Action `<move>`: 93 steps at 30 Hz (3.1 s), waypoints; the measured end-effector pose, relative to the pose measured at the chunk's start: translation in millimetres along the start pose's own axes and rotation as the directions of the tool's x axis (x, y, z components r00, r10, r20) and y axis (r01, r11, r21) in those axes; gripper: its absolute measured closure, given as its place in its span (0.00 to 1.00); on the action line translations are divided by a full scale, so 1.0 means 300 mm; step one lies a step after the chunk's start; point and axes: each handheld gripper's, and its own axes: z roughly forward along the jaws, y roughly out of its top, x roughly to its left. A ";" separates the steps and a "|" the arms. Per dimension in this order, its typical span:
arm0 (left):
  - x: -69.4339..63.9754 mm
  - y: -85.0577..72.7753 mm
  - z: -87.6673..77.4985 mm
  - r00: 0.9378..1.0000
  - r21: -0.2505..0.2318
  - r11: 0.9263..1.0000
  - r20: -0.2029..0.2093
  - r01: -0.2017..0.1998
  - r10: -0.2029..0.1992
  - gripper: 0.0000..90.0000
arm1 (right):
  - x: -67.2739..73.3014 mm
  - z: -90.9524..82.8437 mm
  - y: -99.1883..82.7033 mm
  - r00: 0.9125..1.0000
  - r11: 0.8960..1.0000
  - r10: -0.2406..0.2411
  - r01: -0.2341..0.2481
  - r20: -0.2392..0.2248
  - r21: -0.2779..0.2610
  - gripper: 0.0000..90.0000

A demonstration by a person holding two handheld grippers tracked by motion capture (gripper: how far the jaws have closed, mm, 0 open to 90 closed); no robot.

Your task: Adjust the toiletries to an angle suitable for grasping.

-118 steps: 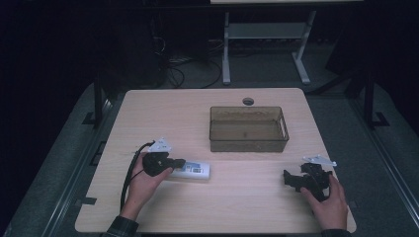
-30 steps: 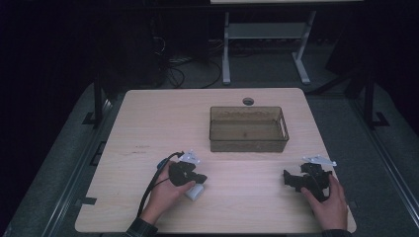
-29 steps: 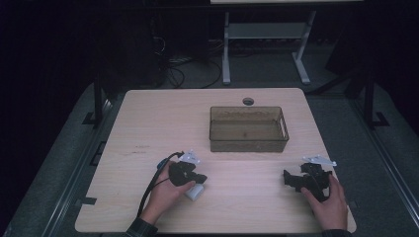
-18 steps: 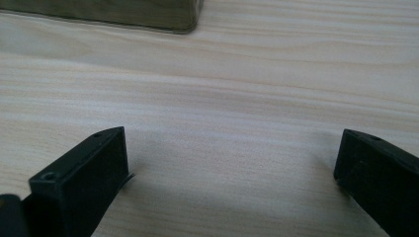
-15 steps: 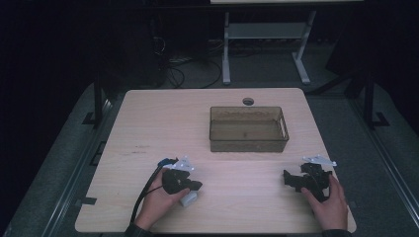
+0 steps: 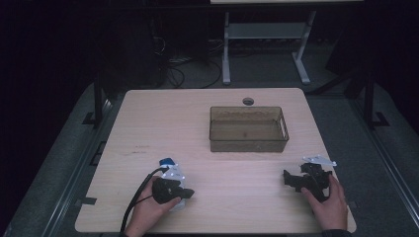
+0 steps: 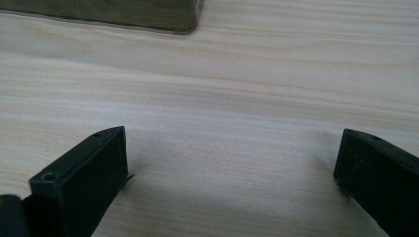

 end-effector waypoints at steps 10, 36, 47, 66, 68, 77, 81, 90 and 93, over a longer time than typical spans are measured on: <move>0.014 0.018 -0.046 1.000 -0.044 0.999 -0.014 0.006 -0.006 1.00 | 0.000 0.000 0.000 1.000 1.000 0.000 0.000 0.000 0.000 0.00; 0.302 -0.059 -0.242 0.964 -0.130 0.981 -0.207 0.140 -0.165 1.00 | 0.000 0.000 0.000 1.000 1.000 0.000 0.000 0.000 0.000 0.00; 0.358 -0.115 -0.206 0.948 -0.123 0.972 -0.228 0.198 -0.222 1.00 | 0.000 0.000 0.000 1.000 1.000 0.001 -0.001 0.000 0.000 0.00; 0.338 -0.064 -0.118 0.960 -0.087 0.980 -0.206 0.178 -0.192 1.00 | 0.000 0.000 0.000 1.000 1.000 0.001 -0.001 0.000 0.000 0.00; 0.334 -0.057 -0.115 0.960 -0.085 0.981 -0.204 0.177 -0.191 1.00 | 0.000 0.000 0.000 1.000 1.000 0.000 0.000 0.000 0.000 0.00; 0.314 -0.016 -0.082 0.970 -0.077 0.985 -0.176 0.153 -0.164 1.00 | 0.000 0.000 0.000 1.000 1.000 0.000 0.000 0.000 0.000 0.00; 0.299 -0.001 -0.064 0.975 -0.071 0.988 -0.163 0.140 -0.150 1.00 | 0.000 0.000 0.000 1.000 1.000 0.000 0.000 0.000 0.000 0.00; 0.270 0.028 -0.034 0.984 -0.050 0.993 -0.138 0.107 -0.113 1.00 | 0.000 0.000 0.000 1.000 1.000 0.000 0.000 0.000 0.000 0.00; 0.260 0.035 -0.026 0.986 -0.047 0.994 -0.131 0.097 -0.102 1.00 | 0.000 0.000 0.000 1.000 1.000 0.000 0.000 0.000 0.000 0.00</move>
